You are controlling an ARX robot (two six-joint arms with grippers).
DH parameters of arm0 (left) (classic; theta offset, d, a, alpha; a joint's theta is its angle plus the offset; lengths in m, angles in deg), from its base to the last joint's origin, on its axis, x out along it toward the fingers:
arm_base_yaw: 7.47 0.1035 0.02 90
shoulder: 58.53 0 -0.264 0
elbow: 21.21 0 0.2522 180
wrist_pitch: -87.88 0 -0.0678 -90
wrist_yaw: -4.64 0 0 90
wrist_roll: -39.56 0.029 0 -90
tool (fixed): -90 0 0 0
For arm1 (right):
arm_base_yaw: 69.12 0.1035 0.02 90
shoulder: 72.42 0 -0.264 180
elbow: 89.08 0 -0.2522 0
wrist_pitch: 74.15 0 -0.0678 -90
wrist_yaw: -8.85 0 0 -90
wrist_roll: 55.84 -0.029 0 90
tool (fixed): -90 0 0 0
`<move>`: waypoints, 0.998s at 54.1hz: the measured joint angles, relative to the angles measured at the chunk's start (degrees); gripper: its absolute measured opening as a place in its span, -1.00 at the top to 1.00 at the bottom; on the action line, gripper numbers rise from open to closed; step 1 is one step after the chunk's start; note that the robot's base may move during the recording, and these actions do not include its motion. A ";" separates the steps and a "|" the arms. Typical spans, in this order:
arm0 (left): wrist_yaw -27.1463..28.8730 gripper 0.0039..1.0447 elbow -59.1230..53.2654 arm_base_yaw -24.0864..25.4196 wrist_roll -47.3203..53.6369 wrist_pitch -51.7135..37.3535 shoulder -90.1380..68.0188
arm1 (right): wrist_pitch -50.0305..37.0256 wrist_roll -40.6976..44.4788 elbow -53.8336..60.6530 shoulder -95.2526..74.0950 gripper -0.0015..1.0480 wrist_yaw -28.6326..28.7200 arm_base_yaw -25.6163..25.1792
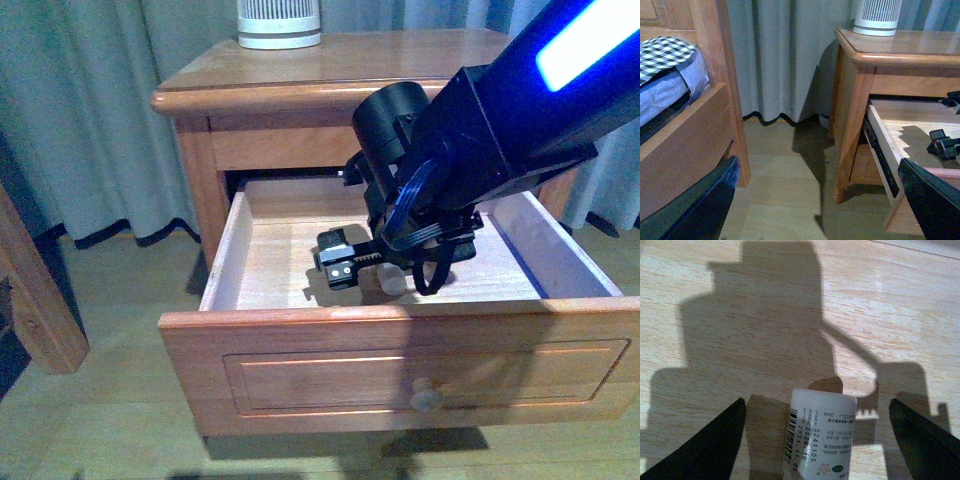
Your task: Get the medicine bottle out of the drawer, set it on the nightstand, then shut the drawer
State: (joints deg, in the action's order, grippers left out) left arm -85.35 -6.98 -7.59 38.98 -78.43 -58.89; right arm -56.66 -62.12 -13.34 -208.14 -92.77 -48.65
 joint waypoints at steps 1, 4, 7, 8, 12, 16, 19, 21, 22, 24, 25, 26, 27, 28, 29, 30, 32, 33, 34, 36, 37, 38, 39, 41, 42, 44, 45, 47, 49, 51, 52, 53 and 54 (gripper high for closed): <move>0.00 -0.88 0.00 0.00 0.02 0.00 0.00 | -0.11 -0.02 0.20 0.07 -0.55 0.04 -0.02; 0.02 -0.88 0.00 0.00 0.02 0.00 0.00 | -0.66 -0.22 0.98 0.42 -0.41 0.04 -0.04; 0.00 -0.88 0.00 0.00 0.02 0.00 0.00 | -1.14 -0.24 1.77 0.79 -0.28 0.11 -0.04; 0.00 -0.88 0.00 0.00 0.02 0.00 0.00 | -1.40 -0.22 2.19 1.01 -0.22 0.28 -0.04; 0.02 -0.88 0.00 0.00 0.02 0.00 0.00 | -2.21 -0.20 3.54 1.75 -0.02 0.70 -0.04; 0.00 -0.88 0.00 0.00 0.02 0.00 0.00 | -2.86 -0.17 5.29 2.84 0.21 1.14 -0.02; 0.00 -0.88 0.00 0.00 0.02 0.00 0.00 | -3.32 -0.04 7.43 4.44 0.39 1.25 0.00; 0.00 -0.88 0.00 0.00 0.02 0.00 0.00 | -3.76 0.24 8.59 5.49 0.41 1.27 0.04; 0.00 -0.88 0.00 0.00 0.02 0.00 0.00 | -4.20 0.72 9.40 6.40 0.41 1.25 0.09; 0.00 -0.88 0.00 0.00 0.00 0.00 0.00 | -4.55 1.03 10.25 7.65 0.42 1.29 0.17; 0.00 -0.88 0.00 0.00 0.02 0.00 0.00 | -4.57 1.11 10.64 8.35 0.42 1.38 0.22; 0.00 -0.88 0.00 0.00 0.02 0.00 0.00 | -4.57 1.16 10.88 8.90 0.42 1.53 0.24; 0.00 -0.88 0.00 0.00 0.02 0.00 0.00 | -4.57 1.16 11.41 9.99 0.42 1.90 0.31; 0.00 -0.88 0.00 0.00 0.00 0.00 0.00 | -4.52 1.16 11.91 11.52 0.42 2.25 0.37; 0.00 -0.88 0.00 0.00 0.02 0.00 0.00 | -4.48 1.20 12.20 12.52 0.42 2.47 0.44; 0.02 -0.88 0.00 0.00 0.02 0.00 0.00 | -4.46 1.22 12.35 13.18 0.42 2.54 0.46; 0.00 -0.88 0.00 0.00 0.02 0.00 0.00 | -4.33 1.27 12.63 15.26 0.42 3.04 0.57; 0.00 -0.88 0.00 0.00 0.02 0.00 0.00 | -4.13 1.25 12.68 16.63 0.42 3.43 0.59; 0.00 -0.88 0.00 0.00 0.02 0.00 0.00 | -3.85 1.25 12.66 18.08 0.42 3.85 0.63; 0.00 -0.88 0.00 0.00 0.02 0.00 0.00 | -3.17 1.25 12.50 20.90 0.42 4.31 0.63; 0.00 -0.88 0.00 0.00 0.02 0.00 0.00 | -2.71 1.27 12.22 22.21 0.42 4.42 0.63; 0.02 -0.88 0.00 0.00 0.02 0.00 0.00 | -2.49 1.31 12.02 22.82 0.42 4.46 0.61; 0.00 -0.88 0.00 0.00 0.02 0.00 0.00 | -2.05 1.42 11.43 24.24 0.42 4.66 0.55; 0.00 -0.88 0.00 0.00 0.02 0.00 0.00 | -1.62 1.57 10.43 25.88 0.42 4.79 0.28; 0.00 -0.88 0.00 0.00 0.02 0.00 0.00 | -1.40 1.68 9.81 26.38 0.42 4.85 0.15; 0.00 -0.88 0.00 0.00 0.02 0.00 0.00 | -0.17 2.05 6.88 27.52 0.42 4.79 -0.50; 0.02 -0.88 0.00 0.00 0.02 0.00 0.00 | -0.04 2.10 6.54 27.58 0.42 4.79 -0.61; 0.02 -0.88 0.00 0.00 0.02 0.00 0.00 | 0.81 2.67 3.82 27.69 0.42 4.76 -1.29; 0.00 -0.88 0.00 0.00 0.02 0.00 0.00 | 1.44 3.19 1.64 27.56 0.42 4.66 -1.90; 0.02 -0.88 0.00 0.00 0.02 0.00 0.00 | 2.62 3.89 -1.55 26.75 0.42 4.02 -2.78; 0.00 -0.88 0.00 0.00 0.02 0.00 0.00 | 2.95 4.07 -2.43 26.45 0.42 3.80 -2.97; 0.00 -0.88 0.00 0.00 0.02 0.00 0.00 | 3.54 4.42 -4.22 25.81 0.42 3.52 -3.39; 0.00 -0.88 0.00 0.00 0.02 0.00 0.00 | 4.07 4.76 -6.01 25.03 0.42 3.26 -3.82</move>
State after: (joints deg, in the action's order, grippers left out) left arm -85.35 -6.98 -7.59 39.00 -78.43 -58.89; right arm -52.60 -57.36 -19.35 -183.12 -89.51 -52.48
